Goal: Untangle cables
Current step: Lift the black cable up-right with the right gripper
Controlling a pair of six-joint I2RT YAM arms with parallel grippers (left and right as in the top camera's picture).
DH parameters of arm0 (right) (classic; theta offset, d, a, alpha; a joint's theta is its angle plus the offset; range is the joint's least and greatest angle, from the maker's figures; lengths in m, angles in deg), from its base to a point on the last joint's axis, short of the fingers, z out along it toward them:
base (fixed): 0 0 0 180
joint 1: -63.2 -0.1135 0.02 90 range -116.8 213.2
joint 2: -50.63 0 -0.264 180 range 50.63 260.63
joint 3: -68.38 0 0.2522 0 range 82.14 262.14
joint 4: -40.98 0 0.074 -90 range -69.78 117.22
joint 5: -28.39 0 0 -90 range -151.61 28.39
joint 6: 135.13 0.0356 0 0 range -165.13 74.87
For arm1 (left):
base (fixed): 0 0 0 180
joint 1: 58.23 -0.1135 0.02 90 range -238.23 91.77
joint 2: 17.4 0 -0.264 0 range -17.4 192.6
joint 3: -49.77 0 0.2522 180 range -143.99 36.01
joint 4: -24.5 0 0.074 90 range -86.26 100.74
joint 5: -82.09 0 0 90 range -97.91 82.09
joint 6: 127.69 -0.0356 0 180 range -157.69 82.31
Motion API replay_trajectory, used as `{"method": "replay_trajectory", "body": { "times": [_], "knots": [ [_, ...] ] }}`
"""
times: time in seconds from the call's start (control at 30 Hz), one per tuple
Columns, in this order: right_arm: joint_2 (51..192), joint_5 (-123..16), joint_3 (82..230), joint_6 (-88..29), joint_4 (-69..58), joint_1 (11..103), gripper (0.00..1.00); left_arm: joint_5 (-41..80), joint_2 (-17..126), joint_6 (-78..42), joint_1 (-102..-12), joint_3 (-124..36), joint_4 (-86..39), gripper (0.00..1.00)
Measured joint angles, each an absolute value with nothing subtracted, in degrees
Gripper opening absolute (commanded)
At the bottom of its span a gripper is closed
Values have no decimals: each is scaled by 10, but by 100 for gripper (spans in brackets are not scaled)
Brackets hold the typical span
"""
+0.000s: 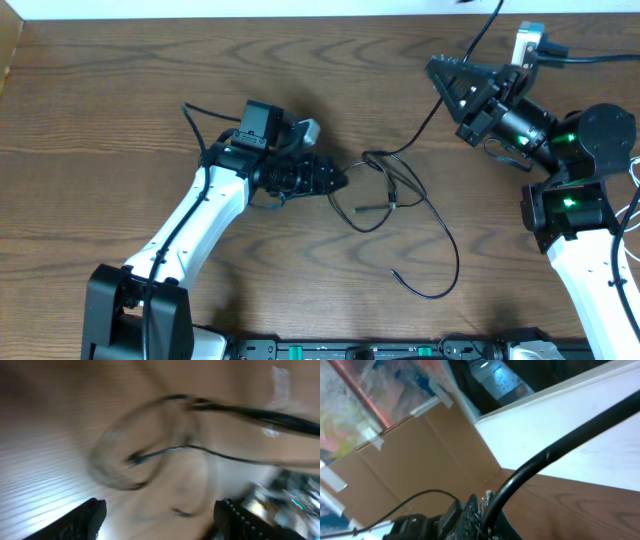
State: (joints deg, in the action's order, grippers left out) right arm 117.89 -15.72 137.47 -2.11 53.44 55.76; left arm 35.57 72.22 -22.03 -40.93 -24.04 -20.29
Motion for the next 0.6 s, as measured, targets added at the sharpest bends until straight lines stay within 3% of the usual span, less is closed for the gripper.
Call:
{"method": "replay_trajectory", "body": {
  "times": [0.13,0.33,0.6],
  "knots": [
    [1179,-171,1375,-16,535,558,1,431,722,-233,-409,-240,-188,74],
    [1181,-178,1375,9,561,558,1,439,722,-240,-409,-240,-184,74],
    [1183,-195,1374,118,762,557,1,438,722,-242,-409,-240,-174,75]
  ]
}}
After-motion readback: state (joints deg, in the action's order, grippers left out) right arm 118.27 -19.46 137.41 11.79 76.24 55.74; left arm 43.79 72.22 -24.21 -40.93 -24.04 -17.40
